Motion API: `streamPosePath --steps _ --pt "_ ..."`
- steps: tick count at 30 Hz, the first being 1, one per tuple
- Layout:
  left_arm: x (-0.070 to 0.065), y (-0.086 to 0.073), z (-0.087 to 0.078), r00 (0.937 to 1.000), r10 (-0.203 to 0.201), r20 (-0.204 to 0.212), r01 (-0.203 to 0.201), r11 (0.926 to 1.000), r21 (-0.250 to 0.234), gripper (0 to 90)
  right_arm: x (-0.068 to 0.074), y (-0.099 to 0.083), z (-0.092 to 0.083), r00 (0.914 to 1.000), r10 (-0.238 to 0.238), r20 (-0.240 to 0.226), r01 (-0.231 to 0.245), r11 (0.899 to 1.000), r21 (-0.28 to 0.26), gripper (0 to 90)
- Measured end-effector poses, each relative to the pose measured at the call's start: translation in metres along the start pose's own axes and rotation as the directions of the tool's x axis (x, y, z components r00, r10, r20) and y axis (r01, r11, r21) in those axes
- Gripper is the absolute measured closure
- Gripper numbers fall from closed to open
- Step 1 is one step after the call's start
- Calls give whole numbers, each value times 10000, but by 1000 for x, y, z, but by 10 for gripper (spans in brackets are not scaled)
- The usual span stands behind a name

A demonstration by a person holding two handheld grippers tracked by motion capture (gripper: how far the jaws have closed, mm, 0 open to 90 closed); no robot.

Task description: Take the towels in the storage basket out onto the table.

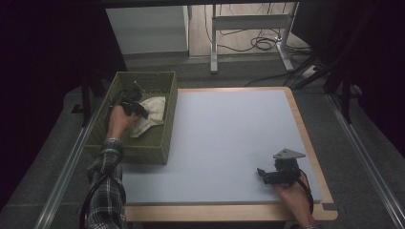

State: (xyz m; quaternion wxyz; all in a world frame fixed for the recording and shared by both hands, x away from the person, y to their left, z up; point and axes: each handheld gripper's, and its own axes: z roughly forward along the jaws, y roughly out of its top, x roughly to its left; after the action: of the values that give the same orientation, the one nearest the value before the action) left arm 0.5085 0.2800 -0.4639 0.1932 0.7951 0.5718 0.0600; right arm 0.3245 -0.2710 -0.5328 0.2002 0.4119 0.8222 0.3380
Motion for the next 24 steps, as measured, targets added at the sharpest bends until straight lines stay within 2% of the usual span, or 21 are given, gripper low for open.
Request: streamPosePath --steps 5,8,17,24 --pt "-4 -5 -22 9999 116 -68 -119 9989 -446 752 0 0 0 10000 -8 5 8 10000 1 80" --pt "-4 -9 -37 9999 34 -118 -42 9975 -701 751 0 0 0 10000 -9 6 9 10000 4 81" --pt "-5 -24 -80 9997 132 -196 -158 9903 -1380 748 0 0 0 10000 -4 7 4 10000 10 81" --pt "-20 -28 -102 9983 580 -47 -579 9838 -1698 747 0 0 0 10000 -10 7 10 10000 11 81"
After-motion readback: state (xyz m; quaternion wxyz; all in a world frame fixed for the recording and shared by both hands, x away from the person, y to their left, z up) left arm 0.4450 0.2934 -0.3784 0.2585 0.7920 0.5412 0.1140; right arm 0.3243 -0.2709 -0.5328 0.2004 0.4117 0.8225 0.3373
